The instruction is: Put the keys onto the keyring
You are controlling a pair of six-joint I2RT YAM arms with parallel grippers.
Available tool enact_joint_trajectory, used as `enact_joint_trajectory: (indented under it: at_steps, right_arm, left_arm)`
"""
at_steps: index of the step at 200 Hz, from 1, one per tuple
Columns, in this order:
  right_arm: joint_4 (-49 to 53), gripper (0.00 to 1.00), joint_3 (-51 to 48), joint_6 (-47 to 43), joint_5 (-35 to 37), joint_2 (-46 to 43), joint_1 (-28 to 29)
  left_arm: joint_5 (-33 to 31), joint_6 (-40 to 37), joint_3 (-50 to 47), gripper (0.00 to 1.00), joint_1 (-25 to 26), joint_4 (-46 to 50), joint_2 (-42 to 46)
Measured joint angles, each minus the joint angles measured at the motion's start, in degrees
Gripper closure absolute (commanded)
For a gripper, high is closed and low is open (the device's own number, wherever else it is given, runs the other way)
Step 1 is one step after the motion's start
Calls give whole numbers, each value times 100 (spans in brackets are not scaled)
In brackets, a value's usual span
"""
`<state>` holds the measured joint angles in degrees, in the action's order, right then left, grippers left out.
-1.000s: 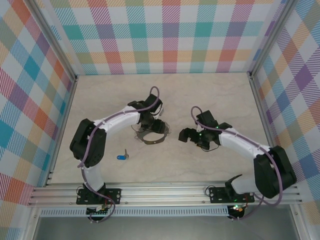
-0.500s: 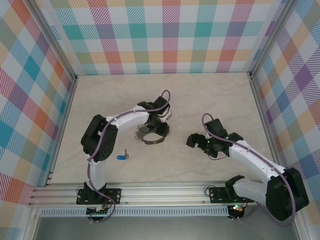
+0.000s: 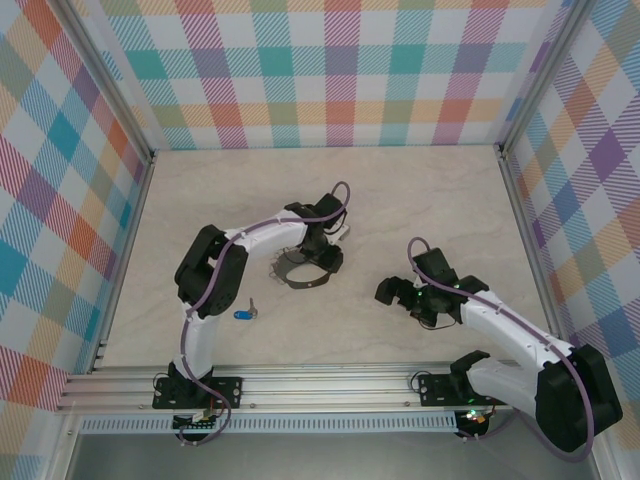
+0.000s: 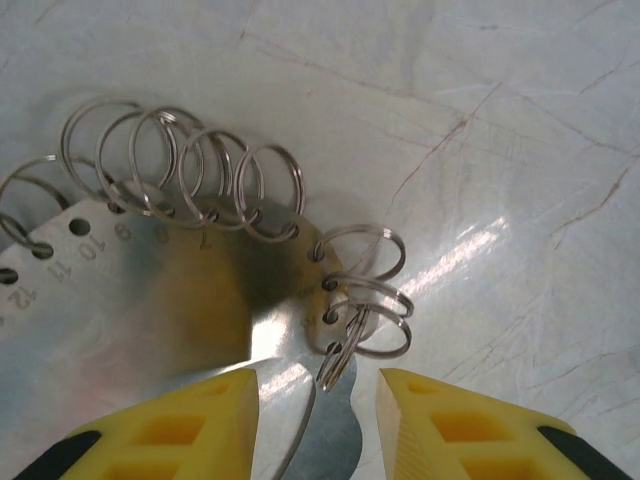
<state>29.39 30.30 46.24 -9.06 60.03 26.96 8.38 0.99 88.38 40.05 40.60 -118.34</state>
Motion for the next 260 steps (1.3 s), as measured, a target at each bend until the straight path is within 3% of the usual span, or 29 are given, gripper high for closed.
enact_joint_trajectory:
  at_steps: [112, 151, 167, 224, 260]
  right_arm:
    - [-105, 0, 0, 92, 2, 26, -2]
    - [-105, 0, 0, 118, 2, 26, -7]
    - [-105, 0, 0, 125, 4, 26, -7]
    - [-66, 0, 22, 157, 22, 22, -7]
    - [264, 0, 507, 243, 286, 37, -7]
  left_arm:
    - [122, -85, 179, 72, 0, 2, -240]
    - [127, -101, 179, 87, 0, 0, -291]
    - [129, -144, 179, 100, 0, -4, -293]
    - [68, -151, 306, 100, 4, 118, -267]
    - [-153, -149, 931, 100, 4, 535, -72]
